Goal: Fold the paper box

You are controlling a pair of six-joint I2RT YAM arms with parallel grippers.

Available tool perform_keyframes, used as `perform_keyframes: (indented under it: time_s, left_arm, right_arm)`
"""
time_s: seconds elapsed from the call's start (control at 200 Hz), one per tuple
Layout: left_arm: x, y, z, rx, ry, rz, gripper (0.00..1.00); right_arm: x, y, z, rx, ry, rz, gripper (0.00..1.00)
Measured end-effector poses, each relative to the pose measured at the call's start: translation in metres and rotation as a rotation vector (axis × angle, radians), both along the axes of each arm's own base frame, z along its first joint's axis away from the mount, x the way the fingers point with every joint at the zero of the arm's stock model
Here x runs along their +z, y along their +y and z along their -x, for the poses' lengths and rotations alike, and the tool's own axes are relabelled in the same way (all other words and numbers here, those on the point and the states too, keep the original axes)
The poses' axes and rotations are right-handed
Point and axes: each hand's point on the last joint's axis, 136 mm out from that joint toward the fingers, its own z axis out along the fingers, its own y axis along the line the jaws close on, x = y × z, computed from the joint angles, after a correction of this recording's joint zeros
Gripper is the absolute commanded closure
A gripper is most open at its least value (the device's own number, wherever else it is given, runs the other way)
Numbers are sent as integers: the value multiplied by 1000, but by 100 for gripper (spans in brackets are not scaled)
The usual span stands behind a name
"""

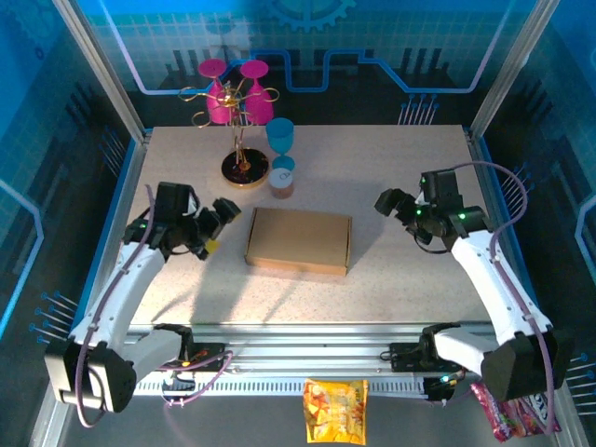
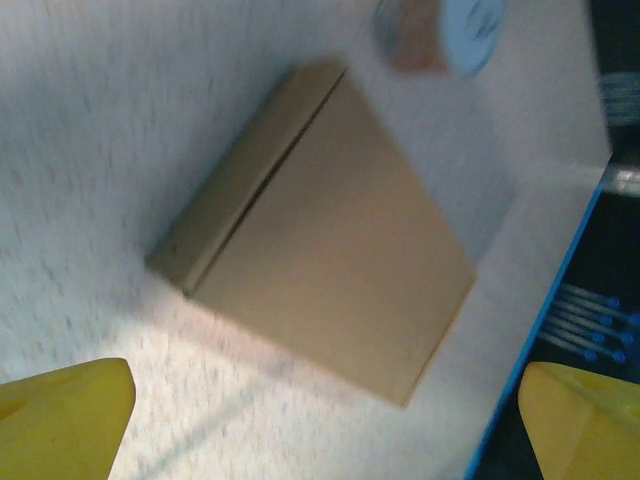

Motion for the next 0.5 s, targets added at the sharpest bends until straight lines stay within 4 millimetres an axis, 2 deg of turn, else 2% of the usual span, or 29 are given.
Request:
perform_keyframes:
  time_s: [0.075,0.13,0.18,0.255,0.345,0.395,0.44,0.5]
  left_arm:
    - [15,25,-5,81,-83,-124,1]
    - [19,50,-5,172,-111,-238,1]
    - [18,72,-5,243,-135,-352,1]
    - [7,101,-3,284,-173,-542,1]
    - [-27,122,1,236,-169,-742,1]
    - [-48,130,5,197,-134,-805,1]
    - [-66,138,8,169,-94,-842,0]
    - [-82,141,6,123,-76,-866,1]
  right_arm:
    - [15,-22,-3,-47,-90,149,0]
    - [26,-36,-11,-73,-183,267,0]
    - [27,-46,-19,-74,-270,368,0]
    - [-1,-57,-25,-50,-340,520,0]
    - [-65,-63,-22,35,-289,665,0]
    - [-93,-64,-18,90,-234,713,0]
    - [-108,-63,-19,130,-211,739,0]
    - [-113,-59,-27,162,-227,755,0]
